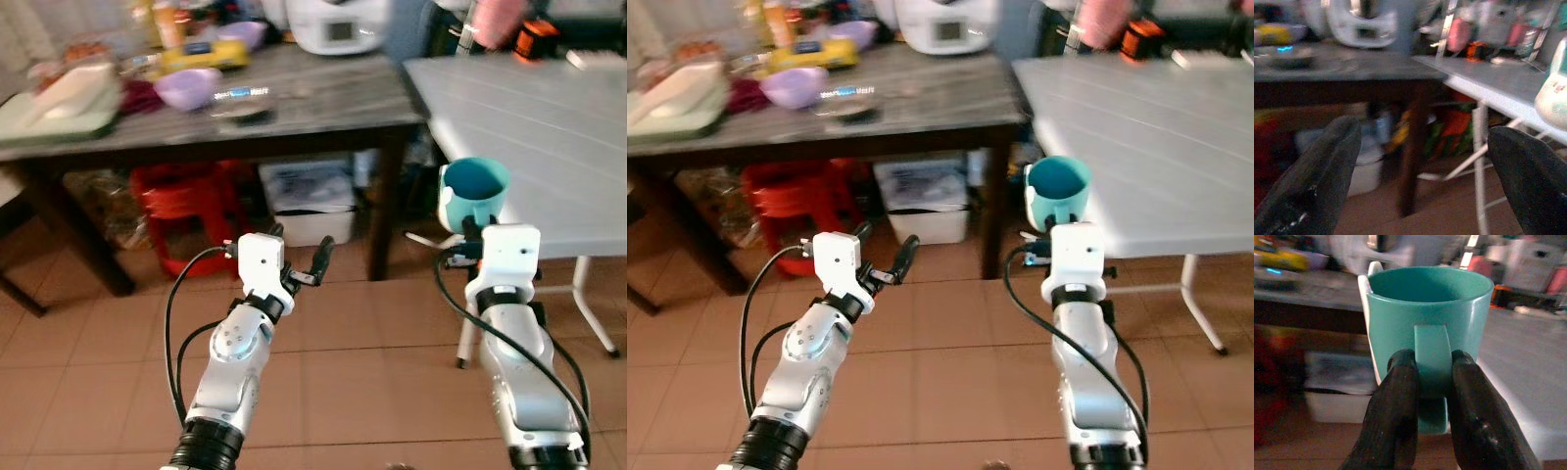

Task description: Setting the table

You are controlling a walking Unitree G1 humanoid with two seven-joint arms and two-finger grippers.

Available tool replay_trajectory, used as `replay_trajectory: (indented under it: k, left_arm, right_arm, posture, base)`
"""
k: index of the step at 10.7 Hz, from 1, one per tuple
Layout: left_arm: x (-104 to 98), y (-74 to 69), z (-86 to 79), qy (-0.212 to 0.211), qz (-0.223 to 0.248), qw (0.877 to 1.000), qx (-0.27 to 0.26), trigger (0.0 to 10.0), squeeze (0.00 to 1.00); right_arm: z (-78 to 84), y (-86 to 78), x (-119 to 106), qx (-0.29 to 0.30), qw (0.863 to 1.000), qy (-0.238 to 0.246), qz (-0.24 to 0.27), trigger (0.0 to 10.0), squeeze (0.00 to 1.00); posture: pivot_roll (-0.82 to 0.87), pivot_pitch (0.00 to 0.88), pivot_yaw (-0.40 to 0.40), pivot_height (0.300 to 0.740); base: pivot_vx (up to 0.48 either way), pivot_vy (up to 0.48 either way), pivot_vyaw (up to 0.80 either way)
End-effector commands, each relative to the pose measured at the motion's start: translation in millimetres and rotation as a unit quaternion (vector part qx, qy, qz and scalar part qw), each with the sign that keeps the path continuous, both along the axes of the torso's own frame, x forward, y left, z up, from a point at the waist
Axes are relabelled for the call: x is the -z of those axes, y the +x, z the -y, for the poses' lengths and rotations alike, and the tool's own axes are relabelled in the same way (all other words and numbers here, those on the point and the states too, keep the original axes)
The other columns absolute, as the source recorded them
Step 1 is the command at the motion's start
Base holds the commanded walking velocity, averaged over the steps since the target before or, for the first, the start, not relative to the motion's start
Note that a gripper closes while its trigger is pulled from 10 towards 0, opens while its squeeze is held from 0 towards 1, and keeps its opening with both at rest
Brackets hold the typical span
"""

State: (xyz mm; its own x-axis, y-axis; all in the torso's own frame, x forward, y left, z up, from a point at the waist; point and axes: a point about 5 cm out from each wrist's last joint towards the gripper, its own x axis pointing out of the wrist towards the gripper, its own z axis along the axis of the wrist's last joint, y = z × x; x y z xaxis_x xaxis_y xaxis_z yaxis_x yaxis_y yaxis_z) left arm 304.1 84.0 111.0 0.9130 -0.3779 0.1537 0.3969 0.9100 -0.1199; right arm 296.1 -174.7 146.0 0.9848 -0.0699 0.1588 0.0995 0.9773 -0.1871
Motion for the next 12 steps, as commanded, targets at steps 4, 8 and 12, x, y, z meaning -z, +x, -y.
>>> replay_trajectory:
  k: [4,8,12]
  left_arm:
    - [-0.9,1.6,-4.2,0.001,-0.003,1.000,0.000,10.0,0.00]
    - [-1.7,1.9,-3.9,-0.002,0.003,1.000,0.008,10.0,0.00]
    - [-1.8,1.9,-3.6,-0.002,0.003,1.000,0.011,10.0,0.00]
  right_arm:
    - [4.1,-0.2,-7.3,-0.005,1.000,-0.008,0.018,10.0,0.00]
    - [1.5,-1.0,-6.5,-0.007,1.000,-0.024,0.015,10.0,0.00]
    - [2.3,-3.3,-3.9,-0.005,1.000,-0.025,0.012,10.0,0.00]
  posture:
    - [-0.24,0.066,0.063,0.740]
    - [-0.25,0.067,0.060,0.740]
    - [-0.25,0.066,0.062,0.740]
  base:
    - [0.000,0.000,0.00]
    - [0.063,0.000,0.02]
    - [0.316,0.000,0.11]
